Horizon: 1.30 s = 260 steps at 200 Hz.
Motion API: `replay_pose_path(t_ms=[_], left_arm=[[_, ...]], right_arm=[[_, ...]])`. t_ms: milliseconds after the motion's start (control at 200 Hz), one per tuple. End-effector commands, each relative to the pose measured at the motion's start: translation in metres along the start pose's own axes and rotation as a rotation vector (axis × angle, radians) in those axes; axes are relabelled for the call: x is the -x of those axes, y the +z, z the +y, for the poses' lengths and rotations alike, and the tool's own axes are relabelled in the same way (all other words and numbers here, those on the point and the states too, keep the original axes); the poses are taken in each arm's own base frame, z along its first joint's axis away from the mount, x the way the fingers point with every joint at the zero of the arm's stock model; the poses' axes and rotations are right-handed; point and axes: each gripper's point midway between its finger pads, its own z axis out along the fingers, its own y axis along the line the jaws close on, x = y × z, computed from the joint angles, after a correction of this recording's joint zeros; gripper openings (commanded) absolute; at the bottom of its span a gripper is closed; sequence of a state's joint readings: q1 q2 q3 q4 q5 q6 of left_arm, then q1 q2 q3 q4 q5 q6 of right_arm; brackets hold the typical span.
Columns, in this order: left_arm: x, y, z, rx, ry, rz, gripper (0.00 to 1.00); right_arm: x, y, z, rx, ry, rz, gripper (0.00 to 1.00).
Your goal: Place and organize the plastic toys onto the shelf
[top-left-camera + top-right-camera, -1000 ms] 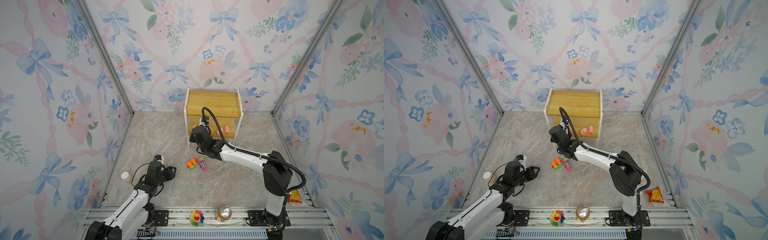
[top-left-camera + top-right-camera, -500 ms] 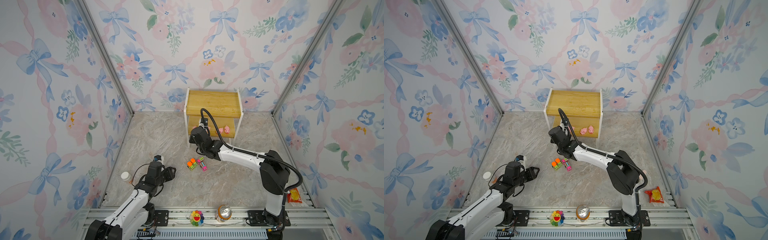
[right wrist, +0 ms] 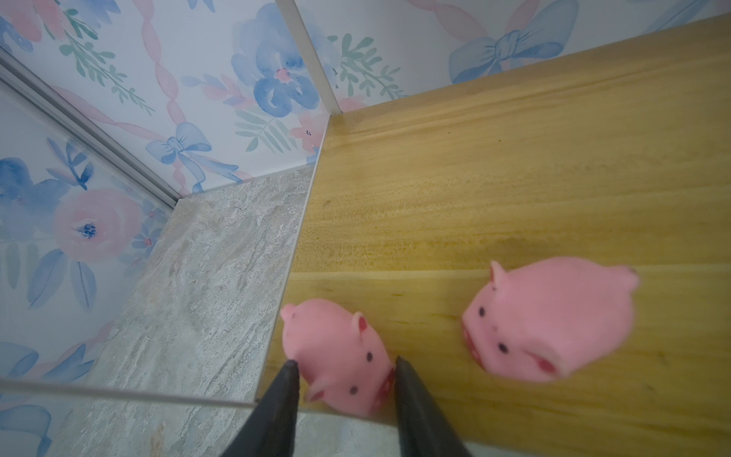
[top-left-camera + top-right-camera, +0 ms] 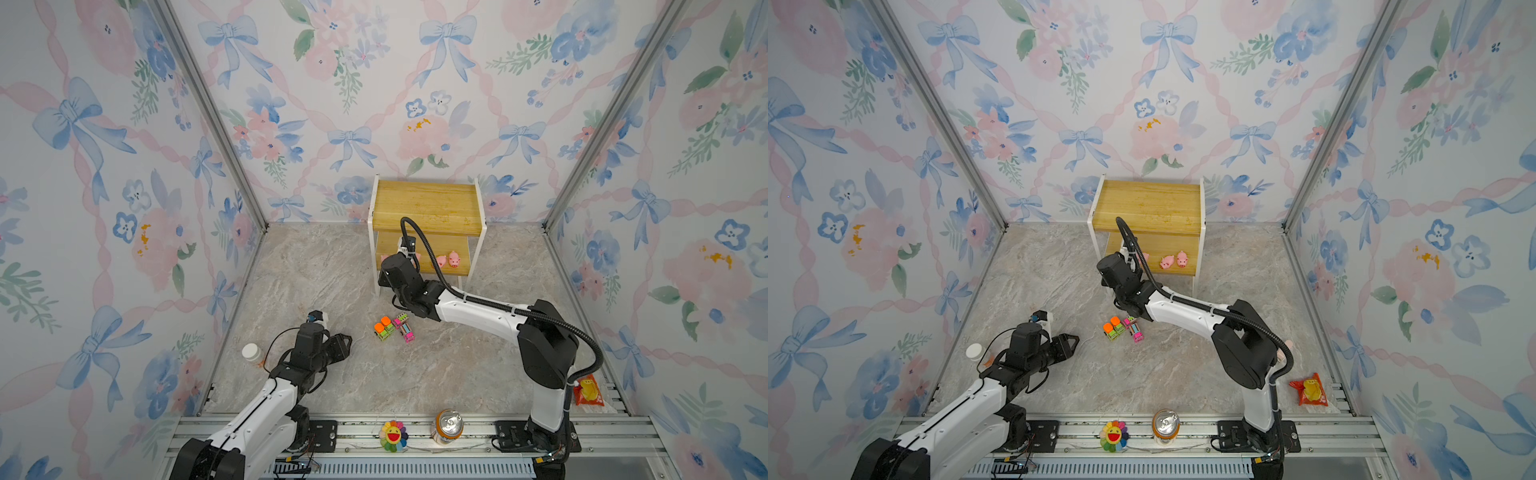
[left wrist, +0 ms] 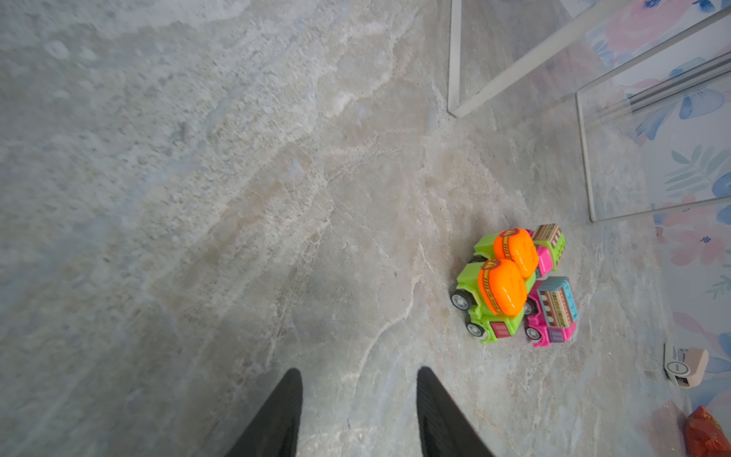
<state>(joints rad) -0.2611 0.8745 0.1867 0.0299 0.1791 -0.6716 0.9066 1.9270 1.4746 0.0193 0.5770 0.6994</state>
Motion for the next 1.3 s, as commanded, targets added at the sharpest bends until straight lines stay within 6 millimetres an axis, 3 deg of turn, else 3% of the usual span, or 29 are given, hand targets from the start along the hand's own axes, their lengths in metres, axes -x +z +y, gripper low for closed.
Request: replay_pose_path(t_ms=[0, 1295], left_arm=[[-0.001, 0.002, 0.002, 0.006, 0.028, -0.003, 0.48], [-0.002, 0.001, 0.001, -0.004, 0.029, -0.004, 0.49]], right_arm=[[0.002, 0.008, -0.006, -0.025, 0.006, -0.017, 0.42], [0.001, 0.002, 0.002, 0.052, 0.046, 0.015, 0.42]])
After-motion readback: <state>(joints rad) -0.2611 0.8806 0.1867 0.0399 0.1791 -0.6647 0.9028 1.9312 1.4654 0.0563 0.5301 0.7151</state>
